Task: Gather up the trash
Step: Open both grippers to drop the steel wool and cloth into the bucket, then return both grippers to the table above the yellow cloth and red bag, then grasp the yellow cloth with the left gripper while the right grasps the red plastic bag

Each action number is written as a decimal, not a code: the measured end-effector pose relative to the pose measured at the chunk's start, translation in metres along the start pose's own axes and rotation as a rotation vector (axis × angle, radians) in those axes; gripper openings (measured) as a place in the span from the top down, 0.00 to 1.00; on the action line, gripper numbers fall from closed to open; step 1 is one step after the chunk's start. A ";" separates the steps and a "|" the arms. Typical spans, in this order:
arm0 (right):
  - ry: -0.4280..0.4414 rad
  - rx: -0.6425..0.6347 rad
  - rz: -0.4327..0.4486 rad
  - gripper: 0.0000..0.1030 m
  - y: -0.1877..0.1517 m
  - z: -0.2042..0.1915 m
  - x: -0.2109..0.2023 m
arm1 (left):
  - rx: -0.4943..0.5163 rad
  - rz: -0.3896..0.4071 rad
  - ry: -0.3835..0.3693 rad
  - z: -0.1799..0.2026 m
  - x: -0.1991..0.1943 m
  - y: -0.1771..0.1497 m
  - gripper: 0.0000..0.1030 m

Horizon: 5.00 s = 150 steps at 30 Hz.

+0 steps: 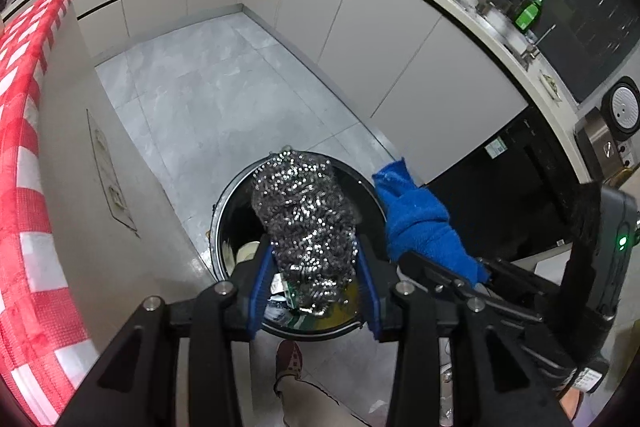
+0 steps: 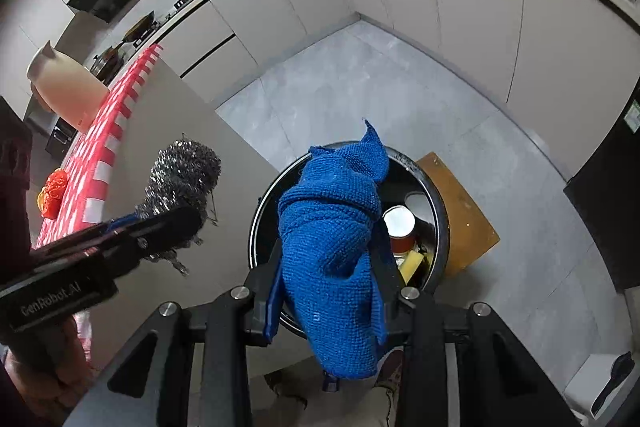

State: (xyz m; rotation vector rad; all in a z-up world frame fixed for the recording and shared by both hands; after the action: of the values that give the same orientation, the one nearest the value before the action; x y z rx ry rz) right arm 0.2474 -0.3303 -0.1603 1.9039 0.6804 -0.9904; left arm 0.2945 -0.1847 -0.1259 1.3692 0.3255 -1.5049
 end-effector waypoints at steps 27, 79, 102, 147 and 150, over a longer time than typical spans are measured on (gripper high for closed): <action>0.022 -0.096 0.134 0.36 0.044 -0.066 -0.045 | -0.096 0.199 0.078 -0.044 -0.087 0.012 0.41; 0.354 -0.533 0.050 0.29 -0.020 -0.486 -0.002 | -0.561 0.397 0.430 -0.341 -0.285 -0.125 0.30; 0.186 -0.446 0.034 0.29 -0.001 -0.561 0.076 | -0.491 0.357 0.332 -0.429 -0.281 -0.091 0.30; 0.111 -0.364 0.043 0.29 0.065 -0.537 0.136 | -0.422 0.276 0.294 -0.440 -0.209 -0.014 0.30; 0.092 -0.372 0.025 0.29 0.067 -0.537 0.146 | -0.429 0.275 0.298 -0.446 -0.203 -0.010 0.30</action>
State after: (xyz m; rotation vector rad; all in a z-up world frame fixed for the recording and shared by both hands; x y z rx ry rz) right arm 0.5756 0.1175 -0.0852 1.6313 0.8294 -0.7064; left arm 0.5063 0.2563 -0.0973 1.2282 0.5847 -0.9372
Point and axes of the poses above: each gripper's, at about its wrist camera, not at the fingertips, and x roughly the way its jaws point, z to its right, y to its top, the point moved 3 cm from there along x, roughly the way its jaws point, and after that the axes turned 2 degrees about -y, right-handed, at the moved point
